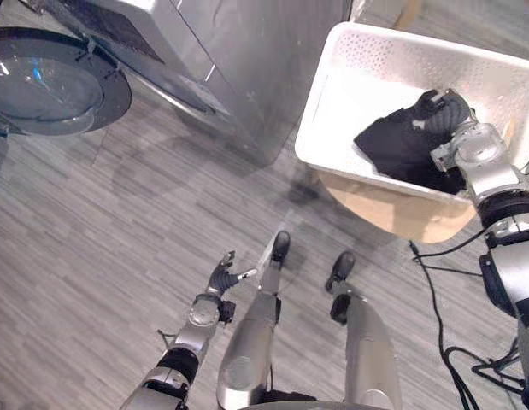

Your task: Pick up the laundry basket with both hands and put the clothes into the washing machine.

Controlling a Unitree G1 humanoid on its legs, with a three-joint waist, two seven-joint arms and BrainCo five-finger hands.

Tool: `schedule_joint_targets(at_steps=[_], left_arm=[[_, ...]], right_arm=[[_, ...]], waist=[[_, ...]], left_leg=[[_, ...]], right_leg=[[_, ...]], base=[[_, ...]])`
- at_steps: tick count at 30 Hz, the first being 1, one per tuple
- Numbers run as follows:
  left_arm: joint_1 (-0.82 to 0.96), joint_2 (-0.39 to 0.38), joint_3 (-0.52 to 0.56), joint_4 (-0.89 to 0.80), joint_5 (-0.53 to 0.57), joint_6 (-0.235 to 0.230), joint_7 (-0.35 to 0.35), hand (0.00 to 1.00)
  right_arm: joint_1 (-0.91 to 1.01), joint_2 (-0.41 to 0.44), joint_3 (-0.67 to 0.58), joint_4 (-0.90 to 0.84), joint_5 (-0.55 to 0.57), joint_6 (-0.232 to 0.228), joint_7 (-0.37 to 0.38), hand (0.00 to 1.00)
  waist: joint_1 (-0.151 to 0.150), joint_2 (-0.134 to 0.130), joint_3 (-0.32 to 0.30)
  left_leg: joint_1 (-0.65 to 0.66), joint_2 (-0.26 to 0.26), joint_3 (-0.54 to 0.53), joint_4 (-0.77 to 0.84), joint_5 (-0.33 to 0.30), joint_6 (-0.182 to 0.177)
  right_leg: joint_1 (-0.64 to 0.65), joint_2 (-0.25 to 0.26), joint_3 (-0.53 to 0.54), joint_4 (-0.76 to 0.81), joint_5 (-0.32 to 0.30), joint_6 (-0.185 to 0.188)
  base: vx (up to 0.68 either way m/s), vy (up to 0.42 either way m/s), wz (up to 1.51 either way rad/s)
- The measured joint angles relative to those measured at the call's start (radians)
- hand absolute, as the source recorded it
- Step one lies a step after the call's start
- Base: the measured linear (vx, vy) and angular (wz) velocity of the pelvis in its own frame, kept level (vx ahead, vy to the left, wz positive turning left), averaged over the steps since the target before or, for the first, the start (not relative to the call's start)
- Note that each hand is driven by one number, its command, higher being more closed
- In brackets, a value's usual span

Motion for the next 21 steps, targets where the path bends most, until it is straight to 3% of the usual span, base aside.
schedule_joint_targets(at_steps=[4, 7, 9, 15, 21], left_arm=[[0.023, -0.002, 0.02, 0.021, 0.02, 0.0, 0.001, 0.0], [0.045, -0.007, 0.038, 0.028, 0.036, 0.008, 0.003, 0.0], [0.077, -0.031, 0.067, 0.027, 0.046, 0.019, 0.006, 0.0], [0.187, -0.041, 0.08, 0.024, 0.056, 0.022, 0.021, 0.0], [0.267, -0.039, 0.08, 0.0, 0.056, 0.024, 0.025, 0.0]], right_arm=[[0.078, 0.077, -0.107, -0.105, 0.073, -0.022, -0.043, 1.0], [0.169, 0.14, -0.198, -0.231, 0.199, -0.057, -0.065, 1.0], [0.292, 0.203, -0.248, -0.371, 0.3, -0.078, -0.07, 1.0], [0.582, 0.418, -0.272, -0.741, 0.481, -0.126, -0.056, 1.0], [0.775, 0.539, -0.225, -1.05, 0.513, -0.195, -0.018, 1.0]], waist=[[-0.013, -0.013, -0.034], [-0.026, -0.023, -0.048], [-0.033, -0.033, -0.096], [-0.068, -0.08, -0.191], [-0.074, -0.122, -0.251]], left_leg=[[0.03, 0.01, 0.023, 0.0, -0.007, 0.009], [0.067, 0.011, 0.036, -0.001, -0.02, 0.024], [0.083, 0.011, 0.048, 0.0, -0.025, 0.016], [0.188, 0.01, 0.09, -0.001, -0.078, 0.025], [0.285, 0.011, 0.14, 0.0, -0.114, 0.024]], right_leg=[[0.043, 0.016, 0.004, -0.041, 0.012, 0.0], [0.085, 0.023, 0.013, -0.064, 0.015, 0.007], [0.113, 0.028, 0.024, -0.1, 0.029, 0.02], [0.24, 0.038, 0.054, -0.186, 0.045, 0.037], [0.348, 0.05, 0.097, -0.261, 0.069, 0.041]], base=[[0.01, -0.04, -0.08], [0.01, -0.035, -0.09], [0.03, -0.01, -0.11], [0.08, 0.015, -0.13], [0.11, 0.027, -0.22]])
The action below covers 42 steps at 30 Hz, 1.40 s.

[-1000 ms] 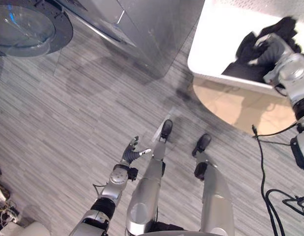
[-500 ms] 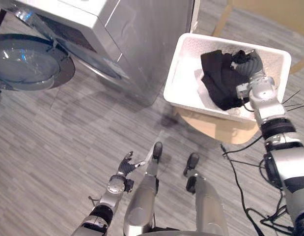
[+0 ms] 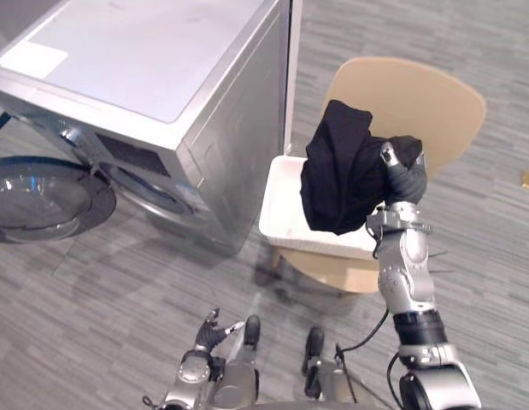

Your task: Pick up the laundry basket with both hands and put the clothes into the washing machine.

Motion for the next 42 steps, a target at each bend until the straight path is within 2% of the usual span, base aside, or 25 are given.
schedule_joint_targets(at_steps=[3, 5, 6, 7, 8, 9, 11, 13, 14, 15, 16, 17, 18, 19, 20, 22, 23, 24, 25, 27, 28, 32, 38, 39, 42], left_arm=[[0.015, 0.001, -0.004, -0.025, 0.0, 0.003, 0.001, 0.0], [0.002, 0.003, -0.011, -0.033, 0.0, 0.003, 0.001, 0.0], [-0.002, 0.006, -0.015, -0.047, 0.001, 0.002, 0.001, 0.0], [-0.007, 0.01, -0.015, -0.053, 0.001, 0.001, 0.001, 0.0], [-0.01, 0.017, -0.015, -0.059, 0.001, -0.002, 0.001, 0.0], [-0.004, 0.026, -0.015, -0.082, 0.0, -0.007, 0.01, 0.0], [-0.003, 0.049, -0.011, -0.126, 0.0, -0.008, 0.022, 0.0], [0.01, 0.042, -0.01, -0.182, -0.003, -0.009, 0.041, 0.0], [0.027, 0.019, -0.009, -0.229, -0.014, -0.011, 0.052, 0.0], [0.045, -0.005, -0.011, -0.273, -0.021, -0.015, 0.061, 0.0], [0.057, -0.019, -0.016, -0.301, -0.023, -0.018, 0.061, 0.0], [0.076, -0.045, -0.024, -0.373, -0.045, -0.018, 0.064, 0.0], [0.073, -0.05, -0.037, -0.418, -0.059, -0.021, 0.064, 0.0], [0.066, -0.055, -0.045, -0.447, -0.061, -0.023, 0.066, 0.0], [0.057, -0.057, -0.063, -0.504, -0.062, -0.03, 0.062, 0.0], [0.064, -0.056, -0.065, -0.574, -0.062, -0.044, 0.059, 0.0], [0.06, -0.052, -0.065, -0.621, -0.061, -0.063, 0.06, 0.0], [0.045, -0.052, -0.071, -0.657, -0.061, -0.078, 0.062, 0.0], [0.035, -0.051, -0.081, -0.674, -0.061, -0.086, 0.064, 0.0], [-0.003, -0.049, -0.128, -0.714, -0.055, -0.107, 0.071, 0.0], [-0.027, -0.044, -0.143, -0.723, -0.047, -0.108, 0.082, 0.0], [-0.043, -0.025, -0.181, -0.764, -0.016, -0.124, 0.119, 0.0], [-0.09, -0.012, -0.246, -0.763, 0.001, -0.124, 0.147, 0.0], [-0.106, -0.011, -0.254, -0.762, 0.006, -0.116, 0.152, 1.0], [-0.121, 0.003, -0.259, -0.758, 0.051, -0.112, 0.174, 1.0]], right_arm=[[0.04, 0.029, 0.085, -0.054, 0.019, -0.021, 0.028, 1.0], [0.071, 0.046, 0.121, -0.054, 0.037, -0.021, 0.068, 1.0], [0.1, 0.05, 0.132, -0.049, 0.046, -0.017, 0.083, 1.0], [0.129, 0.06, 0.145, -0.049, 0.056, -0.018, 0.091, 1.0], [0.15, 0.065, 0.153, -0.048, 0.063, -0.018, 0.092, 1.0], [0.16, 0.069, 0.17, -0.048, 0.065, -0.018, 0.093, 1.0], [0.147, 0.078, 0.201, -0.041, 0.065, -0.018, 0.101, 1.0], [0.108, 0.076, 0.219, 0.017, 0.065, -0.018, 0.112, 1.0], [0.078, 0.064, 0.23, 0.063, 0.065, -0.018, 0.112, 1.0], [0.062, 0.053, 0.233, 0.097, 0.068, -0.018, 0.111, 1.0], [0.057, 0.047, 0.233, 0.117, 0.069, -0.018, 0.111, 1.0], [0.047, 0.028, 0.232, 0.151, 0.064, -0.017, 0.099, 1.0], [0.042, 0.027, 0.23, 0.164, 0.049, -0.013, 0.082, 1.0], [0.032, 0.017, 0.227, 0.172, 0.037, -0.013, 0.078, 1.0], [0.008, 0.007, 0.221, 0.198, 0.022, -0.007, 0.068, 1.0], [0.007, 0.006, 0.214, 0.196, 0.012, 0.0, 0.066, 1.0], [0.008, 0.005, 0.215, 0.193, 0.001, 0.0, 0.066, 1.0], [0.008, 0.0, 0.214, 0.18, -0.007, -0.001, 0.068, 1.0], [0.008, -0.003, 0.215, 0.173, -0.007, 0.0, 0.07, 1.0], [0.007, -0.002, 0.212, 0.156, -0.01, 0.0, 0.073, 1.0], [0.007, 0.005, 0.213, 0.156, -0.016, 0.002, 0.073, 1.0], [0.003, 0.031, 0.276, 0.157, -0.028, 0.005, 0.094, 1.0], [-0.067, 0.07, 0.42, 0.196, -0.027, 0.008, 0.115, 1.0], [-0.067, 0.079, 0.443, 0.197, -0.026, 0.008, 0.118, 1.0], [-0.067, 0.081, 0.462, 0.2, -0.004, 0.006, 0.123, 1.0]], waist=[[0.0, -0.019, -0.014], [-0.004, -0.024, -0.014], [-0.004, -0.025, -0.014], [-0.011, -0.025, -0.015], [-0.015, -0.029, -0.017], [-0.026, -0.047, -0.029], [-0.021, -0.074, -0.039], [0.014, -0.069, -0.039], [0.044, -0.026, -0.026], [0.051, 0.004, -0.019], [0.052, 0.02, -0.021], [0.052, 0.043, -0.013], [0.045, 0.032, -0.011], [0.034, 0.031, -0.007], [0.015, 0.031, -0.006], [-0.003, 0.033, -0.008], [-0.005, 0.038, -0.012], [-0.012, 0.041, -0.014], [-0.015, 0.044, -0.016], [-0.03, 0.073, -0.047], [-0.03, 0.062, -0.051], [-0.024, 0.038, -0.078], [-0.023, 0.028, -0.089], [-0.024, 0.022, -0.093], [-0.026, 0.02, -0.104]], left_leg=[[0.05, 0.002, 0.044, 0.0, -0.016, 0.001], [0.052, 0.005, 0.048, 0.017, -0.034, 0.012], [0.043, 0.01, 0.034, 0.043, -0.05, 0.023], [0.037, 0.011, -0.002, 0.059, -0.052, 0.025], [0.023, 0.01, -0.038, 0.081, -0.053, 0.019], [-0.01, -0.001, -0.084, 0.119, -0.052, 0.014], [-0.1, -0.025, -0.128, 0.184, -0.042, -0.002], [-0.134, -0.017, -0.143, 0.184, -0.02, -0.031], [-0.16, 0.012, -0.169, 0.179, 0.006, -0.045], [-0.173, 0.03, -0.177, 0.16, 0.027, -0.042], [-0.182, 0.04, -0.189, 0.144, 0.028, -0.04], [-0.186, 0.064, -0.164, 0.082, -0.014, -0.002], [-0.195, 0.059, -0.076, 0.055, -0.086, 0.073], [-0.219, 0.056, -0.028, 0.077, -0.099, 0.087], [-0.256, 0.039, 0.053, 0.212, -0.088, 0.081], [-0.221, 0.029, 0.131, 0.381, -0.096, 0.082], [-0.158, 0.042, 0.174, 0.451, -0.145, 0.079], [-0.099, 0.051, 0.202, 0.427, -0.177, 0.067], [-0.063, 0.051, 0.21, 0.369, -0.178, 0.063], [0.042, 0.047, 0.188, 0.1, -0.112, -0.024], [0.047, 0.032, 0.165, 0.063, -0.079, -0.012], [0.057, 0.004, 0.136, 0.066, -0.073, -0.005], [0.07, 0.001, 0.149, 0.065, -0.053, -0.007], [0.07, 0.002, 0.154, 0.06, -0.036, -0.011], [0.073, 0.022, 0.162, 0.047, -0.023, -0.015]], right_leg=[[0.047, 0.006, 0.039, -0.031, 0.017, 0.001], [0.027, 0.0, 0.05, 0.042, -0.016, 0.02], [0.0, -0.004, 0.07, 0.143, -0.064, 0.026], [-0.016, -0.013, 0.093, 0.279, -0.128, 0.017], [-0.016, -0.026, 0.107, 0.385, -0.174, 0.026], [-0.01, -0.047, 0.133, 0.481, -0.212, 0.052], [0.007, -0.047, 0.189, 0.457, -0.284, 0.072], [0.033, -0.029, 0.182, 0.351, -0.32, 0.043], [0.049, 0.006, 0.149, 0.284, -0.307, 0.025], [0.043, 0.026, 0.12, 0.275, -0.299, 0.013], [0.03, 0.037, 0.102, 0.284, -0.298, 0.008], [0.016, 0.056, 0.053, 0.294, -0.283, -0.016], [0.017, 0.027, 0.004, 0.247, -0.257, -0.036], [0.017, 0.014, -0.027, 0.229, -0.244, -0.041], [0.012, -0.023, -0.089, 0.213, -0.227, -0.047], [0.014, -0.059, -0.132, 0.221, -0.225, -0.047], [0.022, -0.072, -0.158, 0.223, -0.224, -0.045], [0.027, -0.078, -0.189, 0.217, -0.219, -0.04], [0.032, -0.079, -0.207, 0.207, -0.213, -0.036], [0.04, -0.062, -0.277, 0.179, -0.195, -0.02], [0.043, -0.074, -0.295, 0.176, -0.188, -0.01], [0.092, -0.087, -0.311, 0.132, -0.168, 0.019], [0.129, -0.069, -0.277, 0.06, -0.121, 0.015], [0.128, -0.066, -0.269, 0.05, -0.113, 0.008], [0.126, -0.038, -0.255, 0.025, -0.094, -0.01]], base=[[0.04, 0.045, -0.36], [-0.03, 0.023, -0.07], [-0.06, -0.01, 0.44], [-0.06, -0.051, 0.81], [-0.02, -0.116, 1.21], [-0.02, -0.208, 1.31], [-0.07, -0.245, 1.16], [-0.19, -0.245, 0.41], [-0.25, -0.197, 0.3], [-0.26, -0.175, 0.46], [-0.27, -0.195, 0.8], [-0.3, -0.189, 1.07], [-0.24, -0.158, 1.26], [-0.2, -0.09, 1.54], [-0.15, -0.087, 1.26], [-0.15, -0.07, 1.07], [-0.11, -0.009, 0.96], [-0.07, 0.015, 0.78], [-0.05, 0.047, 0.8], [-0.04, 0.095, 0.9], [-0.04, 0.109, 0.76], [-0.02, 0.102, 0.38], [-0.04, 0.024, -0.03], [-0.07, -0.025, -0.17], [-0.08, -0.05, -0.19]])
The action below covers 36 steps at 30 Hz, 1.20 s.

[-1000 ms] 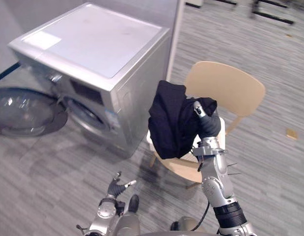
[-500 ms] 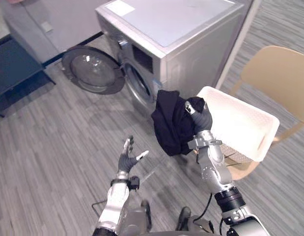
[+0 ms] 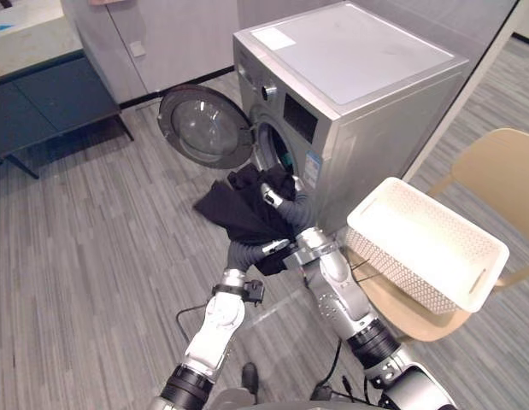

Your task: Pick up the laundry basket with both hands and put the clothes into the washing machine.

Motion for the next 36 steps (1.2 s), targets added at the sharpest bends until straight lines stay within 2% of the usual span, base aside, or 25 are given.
schedule_joint_targets(at_steps=[1, 2, 8, 13, 16, 18, 20, 25, 28, 29, 30, 31, 32, 33, 34, 36], left_arm=[[0.0, 0.002, 0.0, 0.001, 0.008, 0.001, 0.004, 1.0], [-0.01, 0.003, -0.001, 0.014, 0.026, 0.009, 0.021, 1.0], [-0.019, 0.029, -0.013, 0.047, 0.049, 0.017, 0.048, 1.0], [-0.015, 0.035, -0.012, 0.081, 0.049, 0.017, 0.058, 1.0], [0.014, 0.026, 0.024, 0.091, 0.047, 0.017, 0.056, 1.0], [0.033, 0.008, 0.092, 0.141, 0.032, 0.016, 0.051, 1.0], [0.056, -0.004, 0.156, 0.194, 0.009, 0.015, 0.041, 1.0], [0.162, 0.012, 0.286, 0.347, -0.045, 0.021, 0.018, 1.0], [0.168, 0.03, 0.317, 0.414, -0.054, 0.023, 0.006, 1.0], [0.166, 0.026, 0.328, 0.441, -0.054, 0.032, -0.006, 1.0], [0.165, 0.024, 0.329, 0.452, -0.054, 0.039, -0.01, 1.0], [0.159, 0.015, 0.329, 0.463, -0.054, 0.04, -0.013, 1.0], [0.163, 0.007, 0.331, 0.474, -0.054, 0.04, -0.026, 1.0], [0.167, 0.005, 0.333, 0.483, -0.054, 0.042, -0.029, 1.0], [0.173, 0.009, 0.341, 0.5, -0.054, 0.045, -0.03, 1.0], [0.189, 0.008, 0.369, 0.528, -0.054, 0.051, -0.035, 1.0]], right_arm=[[0.0, 0.0, 0.003, 0.004, 0.004, -0.001, 0.003, 1.0], [0.001, -0.005, 0.017, 0.011, 0.034, -0.002, 0.011, 0.0], [0.007, -0.05, 0.086, 0.029, 0.118, 0.0, 0.051, 0.0], [0.053, -0.066, 0.08, 0.02, 0.092, -0.003, 0.06, 0.0], [0.139, -0.074, 0.039, -0.016, -0.03, 0.0, 0.053, 0.0], [0.204, -0.096, -0.001, -0.022, -0.18, 0.004, 0.035, 0.0], [0.252, -0.118, -0.043, -0.019, -0.282, 0.006, 0.021, 0.0], [0.34, -0.183, -0.13, 0.051, -0.538, 0.008, -0.028, 0.0], [0.357, -0.2, -0.188, 0.159, -0.653, 0.029, -0.06, 0.0], [0.364, -0.201, -0.208, 0.203, -0.692, 0.043, -0.07, 0.0], [0.368, -0.202, -0.218, 0.238, -0.712, 0.046, -0.079, 0.0], [0.369, -0.201, -0.233, 0.285, -0.733, 0.054, -0.084, 0.0], [0.37, -0.211, -0.235, 0.332, -0.756, 0.07, -0.092, 0.0], [0.369, -0.21, -0.24, 0.37, -0.769, 0.076, -0.093, 0.0], [0.365, -0.194, -0.252, 0.43, -0.781, 0.086, -0.097, 0.0], [0.367, -0.144, -0.275, 0.522, -0.799, 0.094, -0.099, 0.0]], waist=[[-0.001, -0.002, -0.005], [-0.003, -0.005, -0.01], [-0.001, -0.009, -0.021], [-0.003, -0.022, -0.045], [-0.003, -0.03, -0.052], [-0.003, -0.03, -0.052], [-0.002, -0.03, -0.051], [-0.001, -0.039, -0.033], [0.001, -0.057, 0.002], [-0.003, -0.06, 0.006], [-0.007, -0.066, 0.012], [-0.011, -0.066, 0.026], [-0.007, -0.054, 0.032], [0.002, -0.047, 0.033], [0.012, -0.052, 0.04], [0.018, -0.067, 0.051]], left_leg=[[0.0, 0.005, 0.0, -0.008, 0.004, -0.002], [0.003, 0.014, -0.001, -0.024, 0.016, -0.009], [-0.002, 0.045, -0.001, -0.043, 0.035, -0.02], [0.0, 0.049, 0.004, -0.043, 0.035, -0.02], [-0.003, 0.049, 0.007, -0.043, 0.035, -0.02], [0.004, 0.047, 0.007, -0.043, 0.035, -0.02], [0.002, 0.047, 0.008, -0.043, 0.035, -0.019], [-0.025, 0.045, 0.003, -0.034, 0.031, -0.015], [-0.106, 0.035, -0.028, 0.03, 0.016, 0.007], [-0.142, 0.037, 0.016, 0.047, -0.012, 0.07], [-0.157, 0.046, 0.087, 0.066, -0.029, 0.096], [-0.178, 0.065, 0.208, 0.106, -0.036, 0.104], [-0.177, 0.08, 0.295, 0.131, -0.034, 0.104], [-0.169, 0.083, 0.297, 0.127, -0.009, 0.075], [-0.158, 0.076, 0.281, 0.134, 0.004, 0.061], [-0.15, 0.055, 0.252, 0.177, -0.052, 0.071]], right_leg=[[-0.004, 0.006, 0.001, -0.003, 0.002, -0.003], [-0.005, 0.02, 0.001, -0.011, 0.008, -0.013], [-0.022, 0.06, 0.01, -0.017, 0.009, -0.028], [-0.028, 0.063, 0.02, -0.009, 0.008, -0.031], [-0.04, 0.06, 0.026, 0.012, 0.009, -0.034], [-0.042, 0.056, 0.037, 0.03, 0.003, -0.031], [-0.051, 0.053, 0.043, 0.047, -0.005, -0.031], [-0.1, 0.032, 0.042, 0.133, -0.062, -0.021], [-0.144, -0.008, -0.022, 0.199, -0.104, -0.023], [-0.151, -0.028, -0.065, 0.197, -0.106, -0.026], [-0.151, -0.046, -0.092, 0.194, -0.106, -0.025], [-0.144, -0.07, -0.13, 0.196, -0.109, -0.02], [-0.139, -0.079, -0.156, 0.209, -0.115, -0.012], [-0.133, -0.08, -0.168, 0.217, -0.118, -0.008], [-0.115, -0.089, -0.182, 0.218, -0.12, 0.001], [-0.064, -0.118, -0.217, 0.218, -0.133, 0.037]], base=[[-0.08, -0.067, -0.12], [-0.06, -0.058, -0.06], [-0.1, -0.061, -0.06], [-0.03, -0.016, -0.06], [0.02, 0.005, -0.03], [0.0, 0.0, 0.0], [-0.01, -0.002, -0.03], [-0.07, -0.033, 0.05], [-0.09, -0.038, 0.63], [-0.04, -0.005, 0.82], [0.0, -0.004, 1.2], [0.09, 0.027, 1.23], [0.11, 0.046, 0.99], [0.16, 0.07, 0.62], [0.19, 0.063, 0.46], [0.21, 0.088, 0.55]])
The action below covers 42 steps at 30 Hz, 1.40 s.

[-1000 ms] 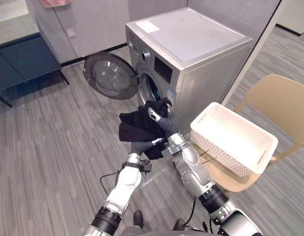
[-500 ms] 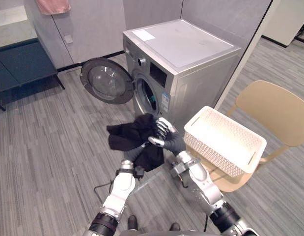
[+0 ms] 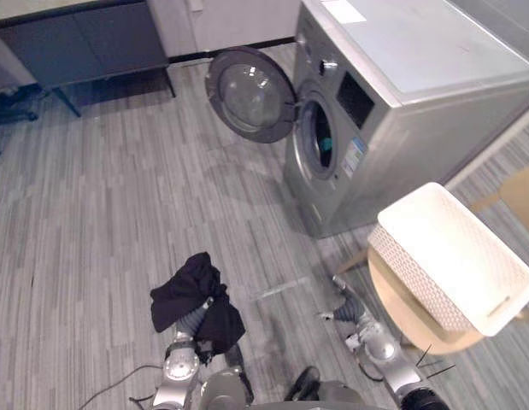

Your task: Pick up the laundry basket with both hands and put the clothes into the washing machine.

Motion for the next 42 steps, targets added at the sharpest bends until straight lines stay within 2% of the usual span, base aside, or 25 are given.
schedule_joint_targets(at_steps=[3, 4, 5, 6, 7, 9, 11, 13, 15, 17, 18, 19, 20, 21, 22, 25, 27, 28, 31, 34, 35, 37, 38, 40, 42], left_arm=[[0.044, -0.006, 0.002, 0.001, 0.0, 0.011, -0.024, 1.0], [0.059, -0.01, -0.001, 0.001, 0.0, 0.016, -0.034, 1.0], [0.069, -0.008, -0.003, 0.0, 0.0, 0.016, -0.037, 1.0], [0.07, -0.005, -0.003, 0.0, 0.0, 0.017, -0.037, 1.0], [0.069, 0.007, -0.007, 0.0, 0.0, 0.018, -0.037, 1.0], [0.054, 0.017, -0.012, -0.002, -0.003, 0.021, -0.035, 1.0], [0.034, 0.018, -0.016, -0.006, -0.009, 0.021, -0.038, 1.0], [-0.007, 0.008, -0.018, -0.009, -0.009, 0.02, -0.039, 1.0], [-0.027, 0.013, -0.038, -0.012, -0.008, 0.015, -0.039, 1.0], [-0.023, 0.022, -0.057, -0.013, -0.006, 0.013, -0.05, 1.0], [-0.022, 0.012, -0.057, -0.014, -0.004, 0.013, -0.058, 1.0], [-0.017, -0.003, -0.07, -0.015, -0.002, 0.013, -0.059, 1.0], [-0.009, -0.009, -0.077, -0.015, 0.003, 0.014, -0.061, 1.0], [-0.002, -0.015, -0.077, -0.015, 0.003, 0.015, -0.062, 1.0], [0.01, -0.027, -0.078, -0.015, 0.002, 0.015, -0.062, 1.0], [-0.018, -0.032, -0.115, -0.019, 0.002, 0.015, -0.076, 1.0], [-0.036, -0.039, -0.127, -0.021, 0.002, 0.014, -0.083, 1.0], [-0.045, -0.05, -0.127, -0.026, 0.003, 0.014, -0.082, 1.0], [-0.06, -0.056, -0.128, -0.028, 0.003, 0.014, -0.081, 1.0], [-0.056, -0.076, -0.136, -0.015, 0.003, 0.014, -0.081, 1.0], [-0.046, -0.09, -0.137, -0.003, 0.003, 0.016, -0.081, 1.0], [-0.042, -0.062, -0.143, 0.009, 0.002, 0.019, -0.081, 1.0], [-0.042, -0.037, -0.143, 0.009, 0.003, 0.023, -0.081, 1.0], [-0.041, -0.012, -0.143, 0.008, 0.002, 0.03, -0.081, 1.0], [-0.033, -0.008, -0.139, -0.003, 0.001, 0.036, -0.08, 1.0]], right_arm=[[0.018, 0.021, -0.007, 0.062, -0.006, 0.02, 0.0, 0.0], [0.027, 0.021, -0.02, 0.066, -0.006, 0.028, 0.0, 0.0], [0.036, 0.023, -0.033, 0.066, -0.005, 0.034, 0.0, 0.0], [0.037, 0.026, -0.038, 0.066, -0.004, 0.035, -0.001, 0.0], [0.036, 0.034, -0.045, 0.075, 0.001, 0.036, -0.001, 0.0], [0.044, 0.036, -0.048, 0.077, 0.014, 0.036, -0.001, 0.0], [0.046, 0.037, -0.067, 0.082, 0.031, 0.033, -0.003, 0.0], [0.046, 0.036, -0.085, 0.097, 0.046, 0.035, -0.004, 0.0], [0.05, 0.038, -0.085, 0.099, 0.051, 0.039, -0.003, 0.0], [0.06, 0.038, -0.085, 0.095, 0.051, 0.04, -0.003, 0.0], [0.061, 0.036, -0.089, 0.093, 0.051, 0.04, -0.002, 0.0], [0.045, 0.037, -0.089, 0.09, 0.051, 0.04, -0.001, 0.0], [0.035, 0.041, -0.088, 0.089, 0.051, 0.039, 0.0, 0.0], [0.033, 0.042, -0.084, 0.088, 0.051, 0.039, 0.0, 0.0], [0.041, 0.047, -0.083, 0.068, 0.054, 0.04, -0.004, 0.0], [0.041, 0.067, -0.104, 0.022, 0.073, 0.034, -0.029, 0.0], [0.04, 0.073, -0.127, 0.02, 0.082, 0.034, -0.031, 0.0], [0.04, 0.073, -0.15, 0.022, 0.083, 0.035, -0.033, 0.0], [0.026, 0.073, -0.163, 0.037, 0.083, 0.035, -0.048, 0.0], [0.035, 0.059, -0.171, 0.063, 0.08, 0.033, -0.052, 0.0], [0.05, 0.041, -0.171, 0.066, 0.08, 0.035, -0.052, 0.0], [0.064, 0.068, -0.166, 0.082, 0.079, 0.039, -0.051, 0.0], [0.074, 0.084, -0.155, 0.085, 0.078, 0.039, -0.048, 0.0], [0.073, 0.092, -0.138, 0.094, 0.078, 0.039, -0.045, 0.0], [0.064, 0.091, -0.121, 0.094, 0.078, 0.039, -0.043, 0.0]], waist=[[0.006, -0.024, 0.017], [-0.002, -0.024, 0.018], [-0.024, -0.025, 0.022], [-0.034, -0.022, 0.033], [-0.05, -0.011, 0.05], [-0.066, -0.011, 0.052], [-0.08, 0.0, 0.066], [-0.105, 0.014, 0.093], [-0.11, 0.003, 0.095], [-0.117, -0.009, 0.084], [-0.126, 0.004, 0.078], [-0.125, 0.041, 0.078], [-0.123, 0.068, 0.088], [-0.119, 0.078, 0.089], [-0.097, 0.086, 0.091], [-0.096, 0.03, 0.098], [-0.095, 0.025, 0.098], [-0.093, 0.024, 0.1], [-0.073, 0.027, 0.102], [-0.074, 0.073, 0.099], [-0.075, 0.113, 0.091], [-0.074, 0.063, 0.079], [-0.075, 0.026, 0.066], [-0.074, 0.012, 0.062], [-0.073, 0.01, 0.061]], left_leg=[[-0.013, -0.045, -0.034, 0.145, -0.146, 0.017], [-0.011, -0.067, -0.045, 0.172, -0.177, 0.03], [0.009, -0.093, -0.078, 0.196, -0.211, 0.049], [0.027, -0.101, -0.101, 0.199, -0.22, 0.057], [0.047, -0.106, -0.134, 0.199, -0.233, 0.073], [0.094, -0.111, -0.186, 0.16, -0.247, 0.073], [0.152, -0.116, -0.216, 0.113, -0.244, 0.065], [0.225, -0.123, -0.27, 0.063, -0.246, 0.045], [0.295, -0.141, -0.302, 0.011, -0.264, 0.004], [0.348, -0.143, -0.314, 0.028, -0.306, -0.058], [0.339, -0.128, -0.317, 0.071, -0.316, -0.074], [0.277, -0.084, -0.306, 0.235, -0.322, -0.101], [0.206, -0.024, -0.286, 0.444, -0.285, -0.158], [0.166, 0.012, -0.276, 0.571, -0.23, -0.176], [0.082, 0.086, -0.259, 0.819, -0.197, -0.156], [-0.046, 0.091, -0.196, 0.869, -0.262, -0.074], [-0.084, 0.066, -0.209, 0.732, -0.28, -0.059], [-0.102, 0.012, -0.291, 0.543, -0.289, -0.068], [-0.119, -0.061, -0.526, 0.27, -0.258, -0.118], [-0.091, -0.036, -0.637, 0.125, -0.177, -0.164], [-0.083, -0.006, -0.621, 0.171, -0.11, -0.15], [-0.071, -0.028, -0.489, 0.23, -0.15, -0.099], [-0.051, -0.034, -0.404, 0.228, -0.166, -0.074], [-0.005, -0.033, -0.272, 0.216, -0.195, -0.039], [0.053, -0.031, -0.16, 0.187, -0.212, -0.017]], right_leg=[[-0.005, -0.139, 0.024, 0.232, -0.063, 0.047], [-0.045, -0.19, 0.091, 0.357, -0.046, 0.016], [-0.121, -0.216, 0.241, 0.519, 0.026, -0.067], [-0.16, -0.212, 0.317, 0.584, 0.057, -0.061], [-0.199, -0.172, 0.407, 0.646, 0.02, -0.004], [-0.257, -0.079, 0.431, 0.57, -0.05, 0.004], [-0.296, -0.018, 0.401, 0.378, -0.043, 0.009], [-0.309, 0.032, 0.363, 0.075, 0.058, 0.025], [-0.323, 0.054, 0.356, -0.112, 0.177, 0.022], [-0.336, 0.058, 0.394, -0.07, 0.281, -0.092], [-0.347, 0.06, 0.394, -0.022, 0.305, -0.109], [-0.337, 0.088, 0.375, 0.019, 0.256, -0.117], [-0.293, 0.13, 0.378, 0.01, 0.219, -0.132], [-0.261, 0.16, 0.385, -0.003, 0.207, -0.147], [-0.169, 0.229, 0.416, -0.045, 0.183, -0.172], [-0.015, 0.25, 0.513, -0.132, 0.167, -0.187], [0.036, 0.249, 0.553, -0.167, 0.171, -0.179], [0.068, 0.244, 0.611, -0.169, 0.156, -0.154], [0.104, 0.24, 0.746, -0.166, 0.129, -0.117], [0.126, 0.263, 0.871, -0.131, 0.058, -0.056], [0.117, 0.287, 0.932, -0.069, -0.008, -0.029], [0.053, 0.231, 0.977, 0.058, -0.068, 0.024], [0.002, 0.192, 0.938, 0.111, -0.067, 0.036], [-0.049, 0.128, 0.797, 0.138, -0.05, 0.051], [-0.062, 0.05, 0.577, 0.148, -0.037, 0.029]], base=[[0.17, 0.152, 0.42], [0.24, 0.254, 0.66], [0.27, 0.244, 0.75], [0.38, 0.241, 0.83], [0.28, 0.114, 0.74], [0.33, 0.099, 0.74], [0.41, 0.06, 0.67], [0.4, -0.008, 0.85], [0.53, -0.096, 0.75], [0.64, -0.196, 0.62], [0.59, -0.219, 0.36], [0.58, -0.193, 0.05], [0.59, -0.185, -0.25], [0.73, -0.188, -0.8], [0.61, -0.15, -0.93], [0.64, -0.123, -0.83], [0.51, -0.035, -0.84], [0.41, 0.073, -1.06], [0.35, 0.154, -1.46], [0.32, 0.321, -1.65], [0.33, 0.579, -2.07], [0.21, 0.442, -1.94], [0.11, 0.288, -1.82], [0.09, 0.282, -1.83], [0.07, 0.179, -1.71]])
